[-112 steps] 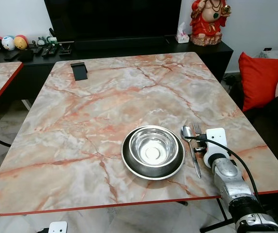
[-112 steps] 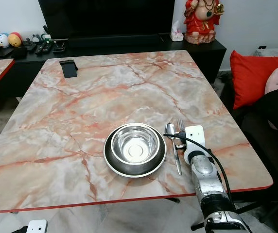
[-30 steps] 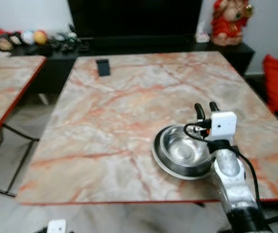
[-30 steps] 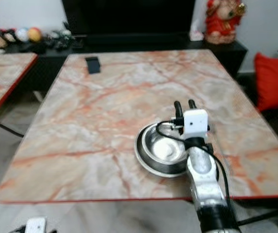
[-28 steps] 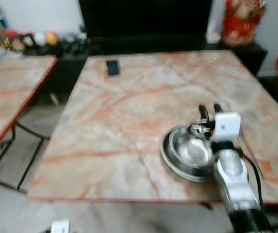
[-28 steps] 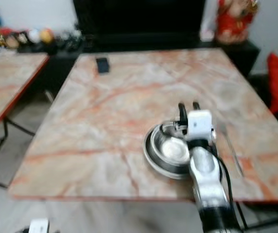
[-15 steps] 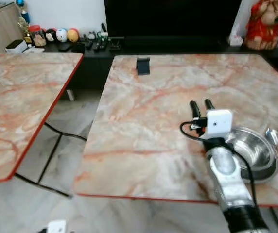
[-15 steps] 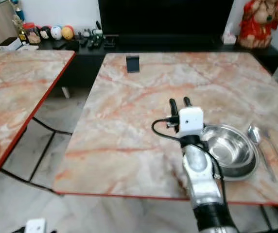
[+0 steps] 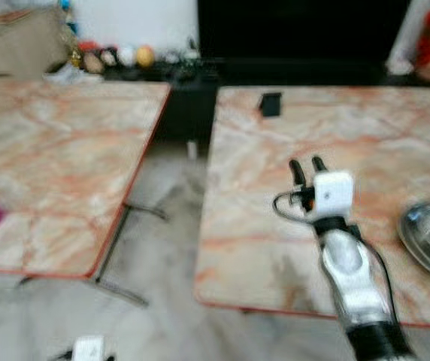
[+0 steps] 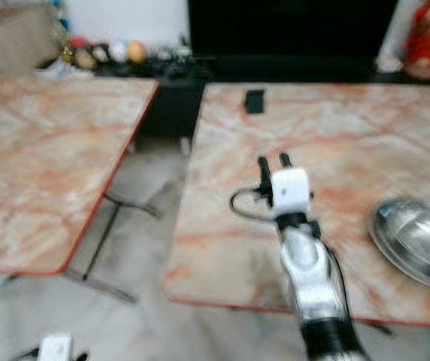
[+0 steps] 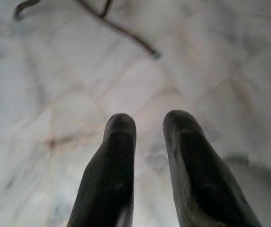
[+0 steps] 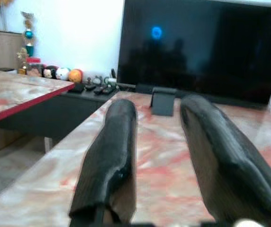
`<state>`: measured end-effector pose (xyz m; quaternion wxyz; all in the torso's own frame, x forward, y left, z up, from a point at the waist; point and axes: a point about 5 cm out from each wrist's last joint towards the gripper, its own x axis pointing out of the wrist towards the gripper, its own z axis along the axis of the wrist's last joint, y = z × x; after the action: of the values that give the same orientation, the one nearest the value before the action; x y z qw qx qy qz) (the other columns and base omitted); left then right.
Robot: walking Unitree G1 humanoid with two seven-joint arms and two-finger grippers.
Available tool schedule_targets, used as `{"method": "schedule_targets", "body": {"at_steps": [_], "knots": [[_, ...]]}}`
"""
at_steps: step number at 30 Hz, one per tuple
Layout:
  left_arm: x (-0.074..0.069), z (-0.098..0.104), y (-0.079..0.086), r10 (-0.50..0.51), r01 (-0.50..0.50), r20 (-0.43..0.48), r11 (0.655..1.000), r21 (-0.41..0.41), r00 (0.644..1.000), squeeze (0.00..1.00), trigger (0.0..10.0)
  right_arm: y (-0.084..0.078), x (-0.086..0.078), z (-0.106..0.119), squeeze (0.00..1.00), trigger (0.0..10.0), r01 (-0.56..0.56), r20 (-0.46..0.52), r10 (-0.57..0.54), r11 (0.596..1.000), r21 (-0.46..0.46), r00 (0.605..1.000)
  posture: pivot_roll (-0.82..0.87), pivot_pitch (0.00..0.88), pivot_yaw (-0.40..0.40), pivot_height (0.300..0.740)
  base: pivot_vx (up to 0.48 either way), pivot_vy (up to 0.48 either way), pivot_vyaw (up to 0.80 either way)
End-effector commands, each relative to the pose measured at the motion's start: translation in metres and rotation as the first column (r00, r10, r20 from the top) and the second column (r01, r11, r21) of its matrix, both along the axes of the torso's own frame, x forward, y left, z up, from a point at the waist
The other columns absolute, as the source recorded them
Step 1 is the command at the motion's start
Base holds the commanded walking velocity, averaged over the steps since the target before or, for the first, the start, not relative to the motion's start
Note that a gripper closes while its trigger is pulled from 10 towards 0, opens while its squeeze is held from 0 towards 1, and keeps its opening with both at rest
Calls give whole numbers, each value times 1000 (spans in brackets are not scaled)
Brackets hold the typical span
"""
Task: Setting the table
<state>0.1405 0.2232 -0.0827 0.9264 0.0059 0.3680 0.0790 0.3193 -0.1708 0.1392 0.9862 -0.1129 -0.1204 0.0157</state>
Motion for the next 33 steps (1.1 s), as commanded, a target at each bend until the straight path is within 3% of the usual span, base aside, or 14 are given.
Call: {"method": "schedule_targets", "body": {"at_steps": [1, 33], "knots": [[1, 2, 7, 12, -12, -3, 1000, 16, 1000, 0, 10000, 8, 2, 8, 0, 10000, -28, 27, 27, 1000, 1, 999, 12, 0, 24, 740, 0, 405, 800], [-2, 0, 8, 6, -6, -23, 1000, 16, 1000, 0, 10000, 15, 7, 9, 0, 10000, -42, 29, 41, 998, 42, 999, 23, 0, 27, 740, 0, 405, 0]]}}
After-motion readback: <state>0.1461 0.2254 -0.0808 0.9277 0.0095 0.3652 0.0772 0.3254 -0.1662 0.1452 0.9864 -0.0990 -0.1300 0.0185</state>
